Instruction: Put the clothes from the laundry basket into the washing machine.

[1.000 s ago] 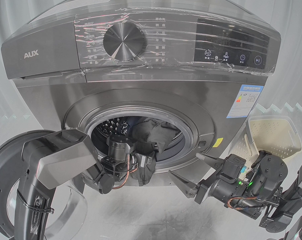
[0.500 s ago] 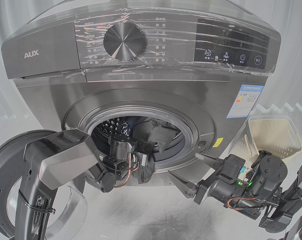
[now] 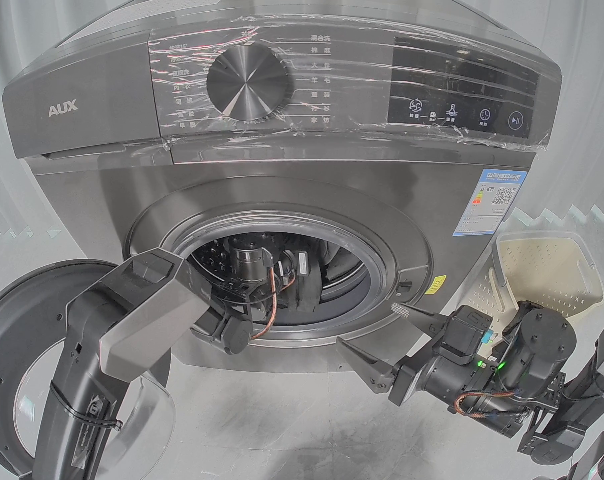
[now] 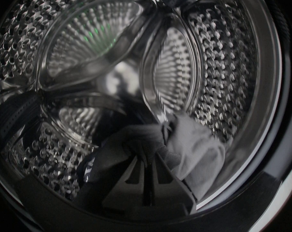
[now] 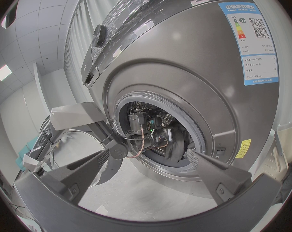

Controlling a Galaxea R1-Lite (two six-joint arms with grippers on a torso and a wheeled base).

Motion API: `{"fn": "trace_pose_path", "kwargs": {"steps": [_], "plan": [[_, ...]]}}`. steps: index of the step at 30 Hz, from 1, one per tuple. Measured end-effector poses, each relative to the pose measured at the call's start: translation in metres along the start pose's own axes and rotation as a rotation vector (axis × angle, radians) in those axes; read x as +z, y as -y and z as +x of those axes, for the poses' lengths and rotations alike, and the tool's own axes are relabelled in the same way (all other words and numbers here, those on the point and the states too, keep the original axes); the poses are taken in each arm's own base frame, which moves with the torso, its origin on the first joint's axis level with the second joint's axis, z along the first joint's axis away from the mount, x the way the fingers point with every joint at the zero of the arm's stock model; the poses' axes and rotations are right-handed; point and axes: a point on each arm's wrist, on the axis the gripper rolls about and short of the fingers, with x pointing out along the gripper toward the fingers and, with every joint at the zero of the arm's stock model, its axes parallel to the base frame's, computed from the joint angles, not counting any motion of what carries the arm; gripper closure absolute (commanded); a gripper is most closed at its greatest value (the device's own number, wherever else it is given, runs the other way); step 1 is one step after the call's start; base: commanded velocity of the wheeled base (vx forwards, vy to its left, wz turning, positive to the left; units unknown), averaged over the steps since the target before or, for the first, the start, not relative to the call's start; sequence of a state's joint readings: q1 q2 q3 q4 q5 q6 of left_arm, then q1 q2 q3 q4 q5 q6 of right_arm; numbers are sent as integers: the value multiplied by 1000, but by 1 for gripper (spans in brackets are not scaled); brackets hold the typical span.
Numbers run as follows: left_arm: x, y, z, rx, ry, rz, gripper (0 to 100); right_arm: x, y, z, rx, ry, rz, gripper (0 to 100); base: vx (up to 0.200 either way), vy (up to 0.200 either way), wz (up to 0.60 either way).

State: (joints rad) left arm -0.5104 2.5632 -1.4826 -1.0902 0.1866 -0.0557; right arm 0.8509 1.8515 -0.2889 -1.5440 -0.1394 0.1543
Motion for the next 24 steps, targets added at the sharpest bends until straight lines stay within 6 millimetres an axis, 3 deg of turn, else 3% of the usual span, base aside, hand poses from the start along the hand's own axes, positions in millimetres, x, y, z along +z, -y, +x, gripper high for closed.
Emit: {"fn": "trace_pose_path", "kwargs": {"steps": [7, 16, 17, 24], "plan": [[10, 0, 24, 24, 142, -31, 100, 0, 0, 0, 2, 2, 0, 0, 0, 0, 0], [6, -21, 36, 67, 174, -33, 100, -1, -1, 0, 4, -2, 0, 0, 0, 0, 0], [5, -23, 36, 71, 173, -33, 0, -1, -1, 0, 4, -3, 0, 0, 0, 0, 0], [-2, -26, 35, 81, 145, -34, 0, -2, -1, -1, 5, -8, 1, 0, 0, 0, 0]]}}
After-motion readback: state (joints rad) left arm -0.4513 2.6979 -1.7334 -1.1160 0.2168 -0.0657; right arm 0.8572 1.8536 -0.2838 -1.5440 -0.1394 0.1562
